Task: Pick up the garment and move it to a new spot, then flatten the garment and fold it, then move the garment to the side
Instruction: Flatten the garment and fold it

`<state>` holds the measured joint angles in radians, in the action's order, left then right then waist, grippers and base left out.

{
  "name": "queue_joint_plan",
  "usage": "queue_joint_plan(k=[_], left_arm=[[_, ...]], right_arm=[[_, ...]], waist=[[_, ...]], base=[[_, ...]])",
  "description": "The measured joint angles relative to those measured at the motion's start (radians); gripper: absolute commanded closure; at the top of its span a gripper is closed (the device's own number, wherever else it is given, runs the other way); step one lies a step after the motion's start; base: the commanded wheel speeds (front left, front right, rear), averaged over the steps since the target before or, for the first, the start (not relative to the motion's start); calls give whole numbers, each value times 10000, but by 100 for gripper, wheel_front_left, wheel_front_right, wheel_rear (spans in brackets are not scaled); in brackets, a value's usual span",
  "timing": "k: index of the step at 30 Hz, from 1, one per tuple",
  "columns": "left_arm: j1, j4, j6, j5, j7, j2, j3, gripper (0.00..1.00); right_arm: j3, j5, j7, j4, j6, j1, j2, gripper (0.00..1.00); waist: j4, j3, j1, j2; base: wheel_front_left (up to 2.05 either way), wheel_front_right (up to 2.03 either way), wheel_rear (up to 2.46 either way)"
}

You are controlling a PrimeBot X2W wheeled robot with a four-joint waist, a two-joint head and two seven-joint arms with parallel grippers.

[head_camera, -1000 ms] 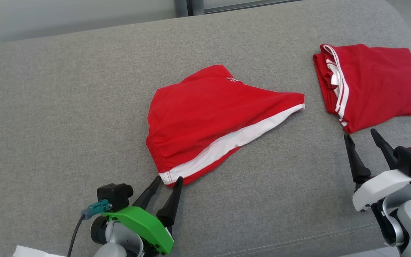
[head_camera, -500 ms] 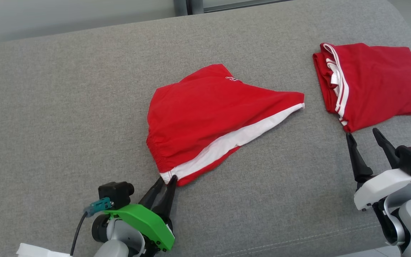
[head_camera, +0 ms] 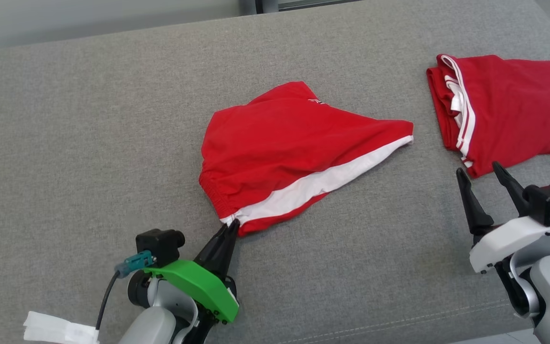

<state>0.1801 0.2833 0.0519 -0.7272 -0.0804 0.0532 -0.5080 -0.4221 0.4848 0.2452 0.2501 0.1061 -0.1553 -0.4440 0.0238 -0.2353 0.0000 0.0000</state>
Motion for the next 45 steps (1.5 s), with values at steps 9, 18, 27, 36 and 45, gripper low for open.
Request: queue_joint_plan(k=[9,18,27,36,45], left_arm=[[528,-579,10,90,19,29,56,100],[768,-871,23,88,63,19,81,100],[769,-932,21,90,59,107,209,100],[767,-959,21,88,50,213,247,100],[767,-997,19,88,90,213,240,100]], right_arm=[[-96,-100,-594,767,-270,-1120,-155,0],[-443,-86,-922,1586,-625,-1555,198,0],[-706,-71,-976,2353,-951,-2077,646,0],[-813,6,-874,2922,-1267,-2245,821,0],[-872,109,-813,3371,-1592,-2421,965,9]], waist=[[443,-315,0,0],[1061,-666,0,0],[1367,-889,0,0],[1231,-814,0,0],[1165,-792,0,0]], base=[[0,0,0],[0,0,0],[0,0,0],[0,0,0],[0,0,0]])
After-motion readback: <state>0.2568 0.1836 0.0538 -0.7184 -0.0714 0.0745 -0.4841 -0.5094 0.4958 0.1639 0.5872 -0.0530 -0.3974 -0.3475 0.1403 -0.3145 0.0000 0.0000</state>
